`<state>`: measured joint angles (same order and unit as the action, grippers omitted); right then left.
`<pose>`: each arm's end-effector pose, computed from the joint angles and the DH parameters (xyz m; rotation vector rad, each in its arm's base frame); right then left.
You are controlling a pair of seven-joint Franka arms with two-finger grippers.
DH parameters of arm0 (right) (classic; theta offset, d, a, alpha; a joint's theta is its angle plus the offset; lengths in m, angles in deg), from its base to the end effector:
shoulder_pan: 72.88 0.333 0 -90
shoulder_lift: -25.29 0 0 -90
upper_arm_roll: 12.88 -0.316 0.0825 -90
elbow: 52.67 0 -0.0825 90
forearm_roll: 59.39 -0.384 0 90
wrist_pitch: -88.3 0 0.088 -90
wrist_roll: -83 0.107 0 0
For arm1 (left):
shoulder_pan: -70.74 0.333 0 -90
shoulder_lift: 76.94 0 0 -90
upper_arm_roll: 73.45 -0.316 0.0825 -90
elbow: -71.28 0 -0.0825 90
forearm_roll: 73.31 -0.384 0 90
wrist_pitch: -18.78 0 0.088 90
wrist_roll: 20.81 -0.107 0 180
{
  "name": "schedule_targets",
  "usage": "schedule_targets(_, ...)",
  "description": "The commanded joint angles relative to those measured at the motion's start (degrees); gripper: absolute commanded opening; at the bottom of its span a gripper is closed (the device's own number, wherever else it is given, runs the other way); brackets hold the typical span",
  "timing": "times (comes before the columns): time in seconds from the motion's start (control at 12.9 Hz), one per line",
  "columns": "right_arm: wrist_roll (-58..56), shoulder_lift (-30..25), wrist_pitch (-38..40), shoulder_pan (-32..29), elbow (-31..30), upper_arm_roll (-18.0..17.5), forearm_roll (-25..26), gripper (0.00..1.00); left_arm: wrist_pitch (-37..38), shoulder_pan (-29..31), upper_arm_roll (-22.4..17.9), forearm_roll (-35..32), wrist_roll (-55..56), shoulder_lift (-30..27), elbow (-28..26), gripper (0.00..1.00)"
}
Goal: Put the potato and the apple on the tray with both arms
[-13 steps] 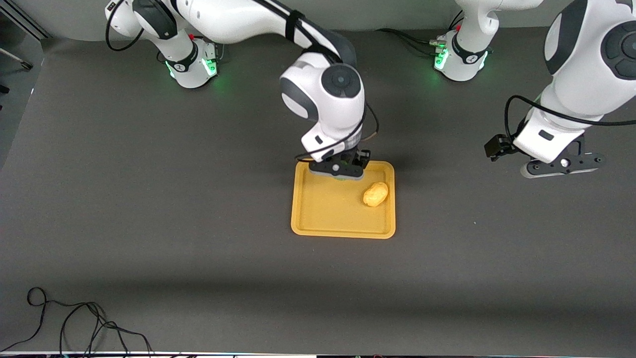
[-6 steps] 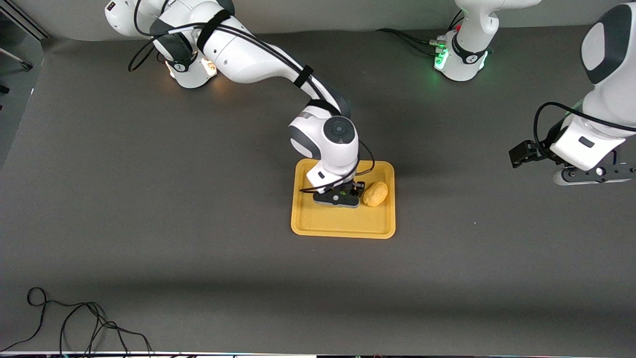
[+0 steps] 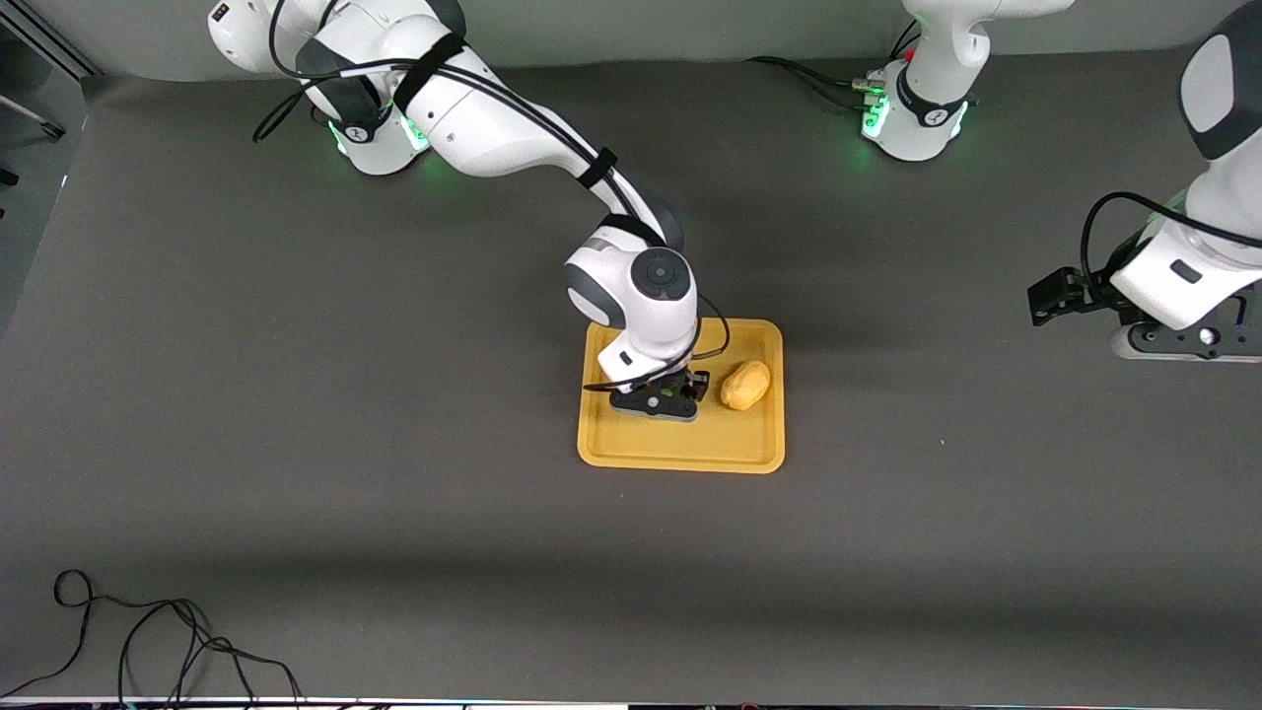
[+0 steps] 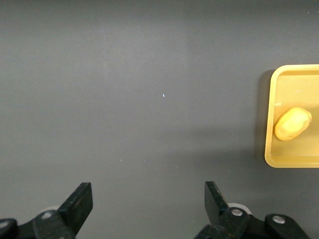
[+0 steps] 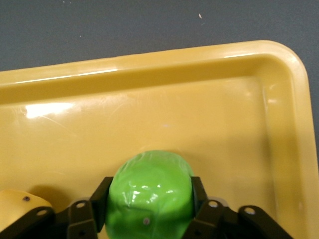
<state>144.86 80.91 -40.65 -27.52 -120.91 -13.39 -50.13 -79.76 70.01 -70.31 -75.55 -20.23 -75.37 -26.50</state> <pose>0.5405 0.5478 0.1994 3.1181 -0.2926 0.2378 0.5689 -0.0345 0.5575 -3.1023 0.0985 0.0196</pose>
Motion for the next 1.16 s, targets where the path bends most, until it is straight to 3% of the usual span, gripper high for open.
schedule_targets(0.0,0.7,-0.9,-0.5,-0.4,0.0,0.0,1.0,1.00,4.8,-1.2,-2.3,1.0,-2.2,1.4,7.3,1.00)
schedule_targets(0.08,0.6,-2.3,1.0,-0.5,0.1,0.0,0.8,1.00,7.5,-1.3,-2.5,1.6,-2.9,1.4,8.2,1.00)
schedule_targets(0.46,-0.4,-14.7,26.2,-0.6,7.5,-0.4,-0.2,1.00,8.4,-1.1,-3.8,5.1,-4.3,1.2,7.8,1.00)
schedule_targets(0.7,-7.0,-23.7,34.1,-2.4,6.2,0.1,-1.6,1.00,8.5,-0.4,-3.8,5.1,-6.0,1.5,7.9,1.00)
schedule_targets(0.85,-15.9,-30.2,39.2,-7.2,2.1,0.2,-3.1,1.00,9.6,1.9,-3.8,5.2,-8.3,1.6,8.0,1.00)
schedule_targets(1.08,-29.8,-43.1,38.0,-17.1,-12.3,1.4,-7.5,1.00,10.0,4.2,-3.8,5.2,-10.8,1.7,7.9,1.00)
